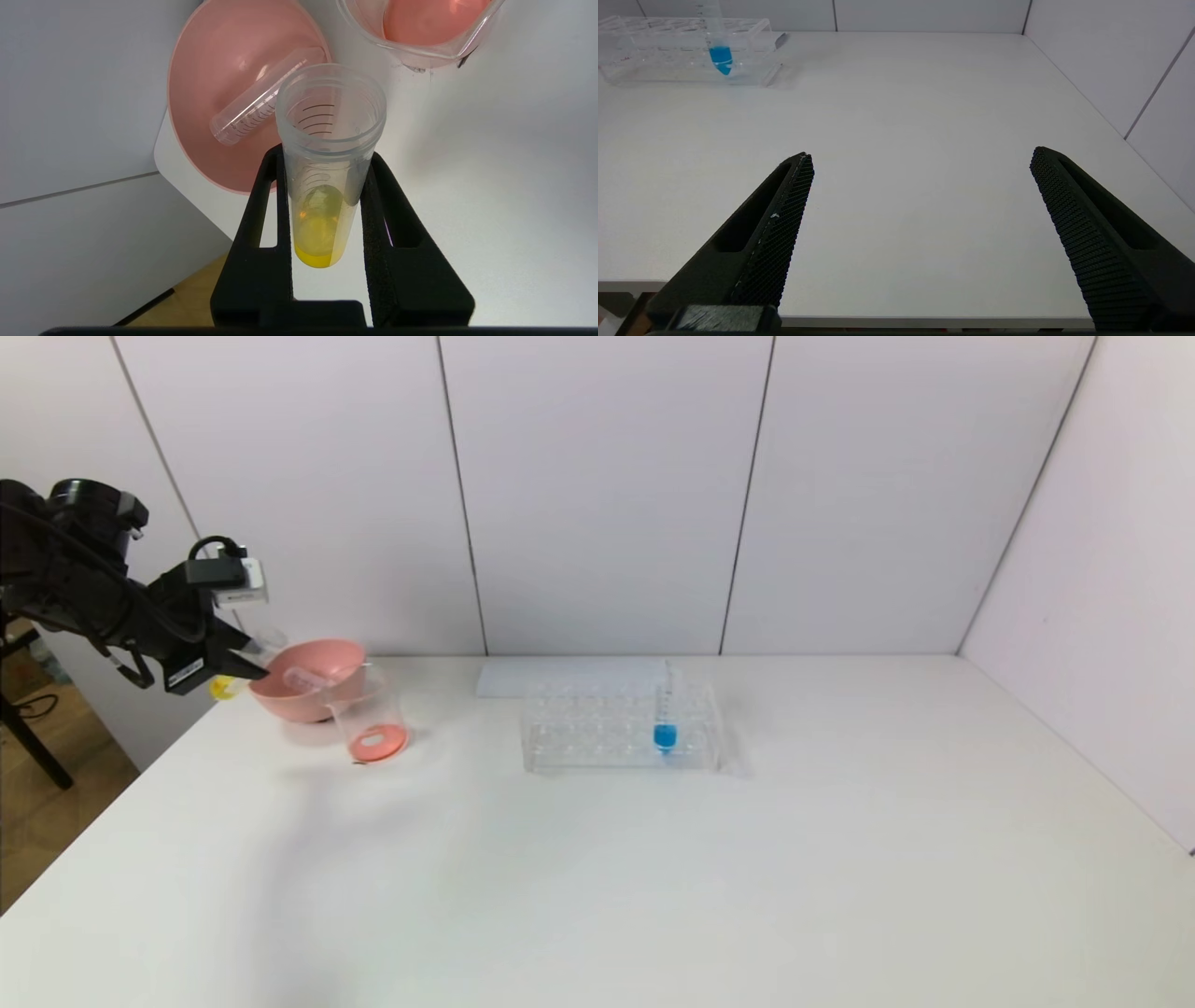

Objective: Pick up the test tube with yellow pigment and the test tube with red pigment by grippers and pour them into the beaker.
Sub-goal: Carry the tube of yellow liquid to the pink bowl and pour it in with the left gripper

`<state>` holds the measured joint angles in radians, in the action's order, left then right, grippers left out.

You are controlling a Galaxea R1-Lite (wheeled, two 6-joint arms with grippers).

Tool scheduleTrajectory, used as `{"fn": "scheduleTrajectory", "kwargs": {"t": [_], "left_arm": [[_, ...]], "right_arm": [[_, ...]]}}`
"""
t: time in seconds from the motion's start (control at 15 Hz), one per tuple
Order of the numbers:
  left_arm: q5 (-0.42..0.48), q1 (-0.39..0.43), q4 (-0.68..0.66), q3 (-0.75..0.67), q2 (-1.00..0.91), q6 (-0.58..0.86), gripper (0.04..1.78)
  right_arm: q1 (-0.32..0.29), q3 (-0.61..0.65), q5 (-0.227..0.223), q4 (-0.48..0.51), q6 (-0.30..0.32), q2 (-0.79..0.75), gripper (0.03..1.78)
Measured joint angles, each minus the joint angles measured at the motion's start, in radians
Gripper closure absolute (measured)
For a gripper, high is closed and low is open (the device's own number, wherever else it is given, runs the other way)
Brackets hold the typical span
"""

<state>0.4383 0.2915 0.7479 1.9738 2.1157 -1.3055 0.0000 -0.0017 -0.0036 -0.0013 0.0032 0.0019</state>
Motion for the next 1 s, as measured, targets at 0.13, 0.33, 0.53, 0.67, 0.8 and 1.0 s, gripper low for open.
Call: {"fn": "scheduleTrajectory", "kwargs": {"t": [0.13, 0.33, 0.53, 0.67, 0.8, 1.0], "left_arm": [[-0.007, -0.003, -0.007, 0.003, 0.006, -0.049, 1.38], [-0.008, -0.009, -0.009, 0.005, 0.008, -0.084, 1.38], [-0.008, -0.021, -0.009, 0.005, 0.008, -0.095, 1.38], [-0.009, -0.027, -0.018, 0.006, 0.008, -0.122, 1.38], [-0.017, -0.036, -0.026, 0.007, 0.007, -0.128, 1.38], [-0.043, -0.047, -0.027, 0.007, 0.005, -0.138, 1.38]], "right_arm": [[0.000, 0.000, 0.000, 0.000, 0.000, 0.000, 0.11], [0.000, 0.000, 0.000, 0.000, 0.000, 0.000, 0.11], [0.000, 0.000, 0.000, 0.000, 0.000, 0.000, 0.11], [0.000, 0.000, 0.000, 0.000, 0.000, 0.000, 0.11], [0.000, 0.000, 0.000, 0.000, 0.000, 0.000, 0.11], [0.000, 0.000, 0.000, 0.000, 0.000, 0.000, 0.11]]}}
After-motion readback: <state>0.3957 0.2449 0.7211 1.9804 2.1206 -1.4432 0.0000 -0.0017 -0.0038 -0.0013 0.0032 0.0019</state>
